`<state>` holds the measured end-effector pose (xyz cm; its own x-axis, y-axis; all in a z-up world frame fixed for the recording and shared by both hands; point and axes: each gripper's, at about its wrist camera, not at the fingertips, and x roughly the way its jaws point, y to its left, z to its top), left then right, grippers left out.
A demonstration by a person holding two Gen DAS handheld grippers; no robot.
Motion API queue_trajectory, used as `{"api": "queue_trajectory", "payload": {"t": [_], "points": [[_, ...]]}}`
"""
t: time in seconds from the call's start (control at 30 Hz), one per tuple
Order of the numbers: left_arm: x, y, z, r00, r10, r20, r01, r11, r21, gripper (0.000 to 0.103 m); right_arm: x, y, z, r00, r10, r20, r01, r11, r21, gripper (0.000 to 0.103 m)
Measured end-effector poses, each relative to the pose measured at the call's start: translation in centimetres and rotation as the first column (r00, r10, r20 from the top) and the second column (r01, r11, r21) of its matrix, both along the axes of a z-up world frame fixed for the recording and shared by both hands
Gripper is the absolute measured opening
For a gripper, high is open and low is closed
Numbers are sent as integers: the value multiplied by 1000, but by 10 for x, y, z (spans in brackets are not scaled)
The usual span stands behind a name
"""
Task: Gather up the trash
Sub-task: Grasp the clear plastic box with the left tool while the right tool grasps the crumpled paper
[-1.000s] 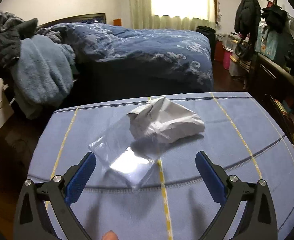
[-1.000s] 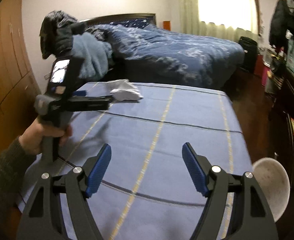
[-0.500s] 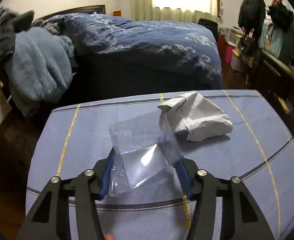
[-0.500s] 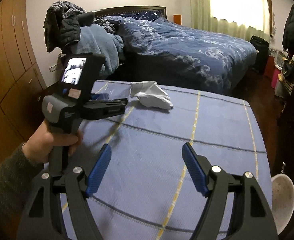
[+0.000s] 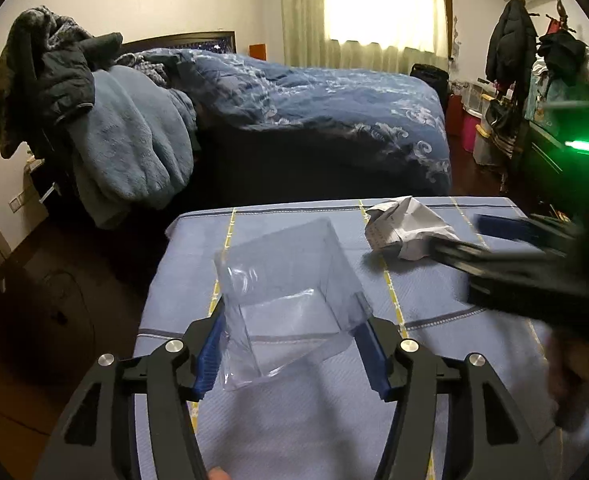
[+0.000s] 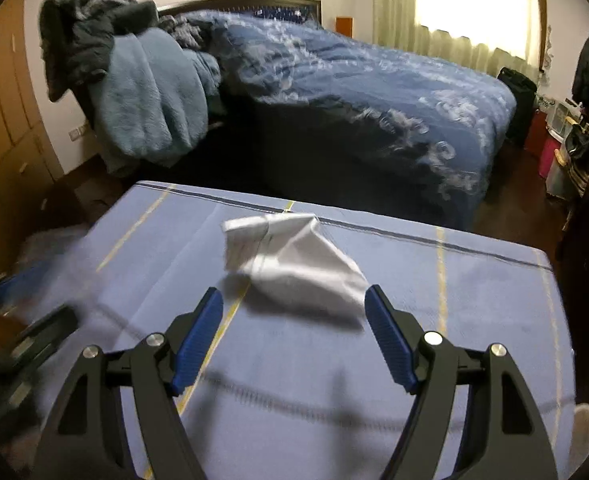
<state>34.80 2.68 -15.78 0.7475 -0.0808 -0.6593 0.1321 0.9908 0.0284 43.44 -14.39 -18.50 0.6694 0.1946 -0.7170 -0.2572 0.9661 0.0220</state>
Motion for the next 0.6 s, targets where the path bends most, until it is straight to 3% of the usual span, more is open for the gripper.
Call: {"api": "queue_trajectory", "payload": {"t": [0.1, 0.2, 0.3, 0.37, 0.43, 0.6], "points": [[-3, 5, 3, 1000, -1, 3, 1, 1000, -11, 60, 31, 8, -16, 1000, 9, -24, -9, 1000, -19, 78], [-4, 10, 4, 1000, 6, 2, -6, 1000, -25, 61, 46, 14, -21, 999, 32, -11, -32, 999, -38, 89], [-4, 13, 2, 1000, 10, -6, -11, 999, -39, 62, 52, 15, -24, 999, 41, -1, -41, 997, -64, 85], [-4, 14, 1, 1000, 18, -12, -18, 999, -48, 62, 51, 19, -24, 999, 40, 6, -39, 993, -110, 59], [-4, 13, 0, 1000, 20, -19, -21, 998, -58, 62, 48, 24, -24, 998, 62, 3, -61, 987, -151, 57], [-9, 8, 2, 1000, 11, -21, -13, 997, -76, 62, 28, 21, -10, 995, 96, 38, -89, 984, -152, 26]]}}
